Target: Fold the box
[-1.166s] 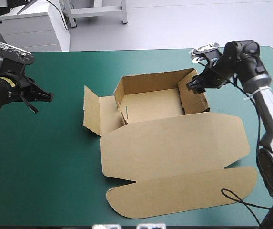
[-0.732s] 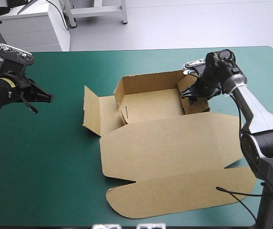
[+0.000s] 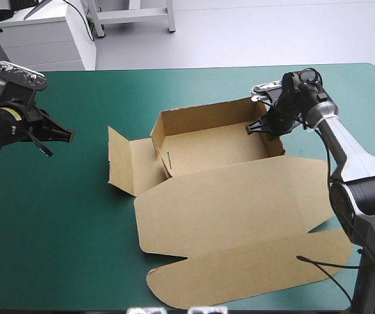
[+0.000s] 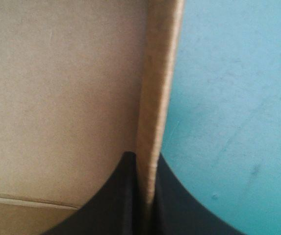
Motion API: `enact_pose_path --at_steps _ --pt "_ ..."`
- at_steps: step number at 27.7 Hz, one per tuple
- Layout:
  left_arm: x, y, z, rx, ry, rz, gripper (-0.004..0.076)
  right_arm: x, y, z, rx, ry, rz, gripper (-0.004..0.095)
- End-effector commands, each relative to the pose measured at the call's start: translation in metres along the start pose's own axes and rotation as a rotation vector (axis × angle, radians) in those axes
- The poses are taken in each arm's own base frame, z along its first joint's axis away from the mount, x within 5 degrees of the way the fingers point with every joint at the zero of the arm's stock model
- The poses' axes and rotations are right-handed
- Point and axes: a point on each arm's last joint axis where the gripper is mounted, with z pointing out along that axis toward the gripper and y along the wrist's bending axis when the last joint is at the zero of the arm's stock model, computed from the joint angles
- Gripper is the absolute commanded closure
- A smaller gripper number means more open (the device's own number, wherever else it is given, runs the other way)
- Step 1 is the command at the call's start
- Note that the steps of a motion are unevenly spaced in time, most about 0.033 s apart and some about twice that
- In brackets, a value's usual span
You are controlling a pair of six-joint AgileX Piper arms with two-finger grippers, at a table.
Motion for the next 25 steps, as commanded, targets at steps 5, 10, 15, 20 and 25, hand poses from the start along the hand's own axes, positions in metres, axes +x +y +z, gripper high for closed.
enact_pose_path --at_steps 5,10,15,20,25 --pt "-0.009 0.004 -0.014 -0.029 -0.11 -0.027 0.0715 0.015 0.006 -0.103 0.027 -0.208 -0.059 0.0927" --pt "-0.008 0.005 -0.014 -0.035 -0.093 -0.024 0.0715 0.036 0.007 -0.159 0.057 -0.335 -0.079 0.0927" --pt "-0.004 0.004 -0.007 -0.038 -0.081 -0.016 0.0715 0.057 0.001 -0.198 0.049 -0.435 -0.06 0.0927" --pt "0.0 0.003 -0.001 -0.041 -0.057 -0.012 0.0715 0.082 -0.016 -0.233 0.07 -0.527 -0.024 0.0927" --pt "0.004 0.008 0.009 -0.118 -0.074 -0.025 0.0715 0.101 -0.027 -0.259 0.031 -0.62 0.02 0.0927"
